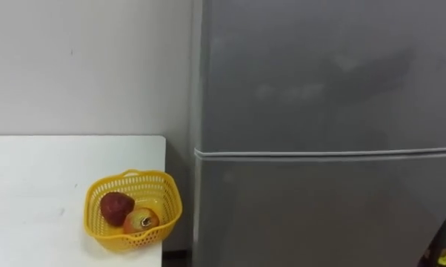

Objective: Retrieve from the upper fridge

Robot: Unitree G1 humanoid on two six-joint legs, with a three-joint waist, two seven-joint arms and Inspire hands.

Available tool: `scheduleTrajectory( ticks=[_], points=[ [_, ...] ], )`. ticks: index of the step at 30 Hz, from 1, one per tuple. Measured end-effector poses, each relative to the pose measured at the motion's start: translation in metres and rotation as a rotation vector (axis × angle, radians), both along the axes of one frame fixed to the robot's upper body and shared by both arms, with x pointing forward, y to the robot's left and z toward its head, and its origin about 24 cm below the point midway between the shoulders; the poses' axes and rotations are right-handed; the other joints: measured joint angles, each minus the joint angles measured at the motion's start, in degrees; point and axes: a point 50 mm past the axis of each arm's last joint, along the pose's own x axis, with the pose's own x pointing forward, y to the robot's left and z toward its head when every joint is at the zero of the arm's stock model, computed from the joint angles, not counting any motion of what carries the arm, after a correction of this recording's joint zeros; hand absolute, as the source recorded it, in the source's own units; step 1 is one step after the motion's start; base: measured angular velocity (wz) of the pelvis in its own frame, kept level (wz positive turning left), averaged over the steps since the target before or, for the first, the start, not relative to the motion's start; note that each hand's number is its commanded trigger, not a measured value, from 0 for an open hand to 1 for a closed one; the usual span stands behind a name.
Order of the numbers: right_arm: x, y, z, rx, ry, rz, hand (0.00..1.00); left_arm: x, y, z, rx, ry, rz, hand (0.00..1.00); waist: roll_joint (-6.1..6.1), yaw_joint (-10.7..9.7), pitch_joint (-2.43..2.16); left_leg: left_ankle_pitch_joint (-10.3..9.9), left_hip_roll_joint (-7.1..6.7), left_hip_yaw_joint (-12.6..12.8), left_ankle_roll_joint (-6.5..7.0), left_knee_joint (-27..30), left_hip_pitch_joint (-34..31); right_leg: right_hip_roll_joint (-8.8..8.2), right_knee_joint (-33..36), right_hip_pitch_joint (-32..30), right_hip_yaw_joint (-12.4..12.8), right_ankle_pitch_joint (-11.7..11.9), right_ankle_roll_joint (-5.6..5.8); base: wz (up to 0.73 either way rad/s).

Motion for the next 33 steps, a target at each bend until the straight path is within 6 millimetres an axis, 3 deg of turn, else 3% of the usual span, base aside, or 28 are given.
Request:
scheduleTrajectory(
  ticks=[4,6,10,16,18,21,23,26,28,29,30,33],
  points=[
    [-0.024,-0.031,-0.024,0.222,0.084,-0.272,0.00,0.000,-0.001,0.002,0.029,-0.020,0.004,0.00,0.20,-1.4,-0.10,0.0,0.05,-0.4,0.00,0.3,-0.6,0.10,-0.2,0.0,-0.1,0.1,-0.01,0.08],
    [-0.037,-0.045,-0.046,0.360,0.182,-0.432,0.00,0.004,-0.001,0.002,0.038,-0.025,0.005,0.00,0.34,-1.9,-0.25,0.0,0.10,-0.2,-0.02,0.1,-1.2,0.18,-0.1,-0.5,-0.1,0.1,-0.06,-0.06],
    [-0.051,-0.046,-0.087,0.561,0.357,-0.585,0.00,0.012,-0.001,0.002,0.041,-0.022,0.007,0.00,1.28,-2.2,-0.15,0.0,0.16,0.2,-0.05,0.1,-1.5,0.20,0.0,-0.8,0.0,0.2,-0.12,-0.07],
    [-0.072,-0.013,-0.180,0.851,0.704,-0.675,0.00,0.031,-0.009,-0.001,0.006,-0.030,-0.027,0.00,1.10,-1.6,-0.07,0.2,0.11,0.3,-0.18,0.1,-1.6,0.26,-0.2,-1.2,0.2,0.1,-0.13,0.03],
    [-0.094,0.015,-0.225,0.978,0.897,-0.689,0.00,0.032,-0.014,-0.003,-0.019,-0.022,-0.032,0.00,0.86,-1.7,-0.17,0.2,0.04,0.0,-0.19,0.1,-1.7,0.18,-0.2,-1.0,0.1,-0.1,-0.07,0.11],
    [-0.136,0.048,-0.267,1.112,1.110,-0.728,0.00,0.024,-0.018,-0.005,-0.030,0.001,-0.008,0.00,1.45,-1.7,-0.26,0.2,-0.22,-0.1,-0.19,0.0,-1.8,0.22,-0.2,-1.1,0.0,-0.6,0.10,0.08],
    [-0.157,0.067,-0.281,1.160,1.199,-0.740,0.00,0.016,-0.022,-0.008,-0.052,0.027,0.006,0.00,2.08,-1.6,-0.62,0.2,-0.36,-0.2,-0.18,-0.2,-1.8,0.17,-0.2,-1.0,-0.2,-0.6,0.14,0.00],
    [-0.189,0.090,-0.295,1.117,1.400,-0.674,0.00,0.011,-0.032,-0.012,-0.093,0.050,0.019,0.00,2.37,-2.2,-0.66,0.2,-0.94,-1.8,-0.15,-0.1,-1.3,-0.72,-0.3,-0.2,-1.6,-1.2,0.43,0.17],
    [-0.200,0.100,-0.300,0.957,1.588,-0.531,0.00,0.007,-0.034,-0.013,-0.102,0.066,0.015,0.00,2.30,-1.4,-0.56,0.2,-1.02,-1.8,-0.15,-0.3,-0.6,-0.75,-0.2,0.0,-1.7,-1.5,0.48,0.07],
    [-0.202,0.106,-0.303,0.797,1.717,-0.386,0.00,0.004,-0.035,-0.014,-0.105,0.083,0.020,0.00,1.76,-1.4,-0.76,0.2,-1.02,-1.8,-0.15,-0.3,-0.4,-0.79,-0.2,0.1,-1.6,-1.5,0.49,-0.06],
    [-0.201,0.111,-0.305,0.627,1.830,-0.228,0.00,0.003,-0.035,-0.015,-0.106,0.094,0.019,0.00,2.05,-0.5,-0.49,0.2,-0.88,-1.6,-0.14,-0.3,-0.4,-0.75,-0.1,-0.1,-1.2,-1.4,0.39,-0.12],
    [-0.198,0.117,-0.307,0.276,2.007,0.102,0.00,-0.002,-0.038,-0.017,-0.118,0.134,0.002,0.00,1.80,1.2,-0.35,0.1,-0.73,-1.6,-0.11,-0.3,0.4,-0.61,-0.5,0.7,-0.9,-1.0,0.26,-0.11]
  ],
)
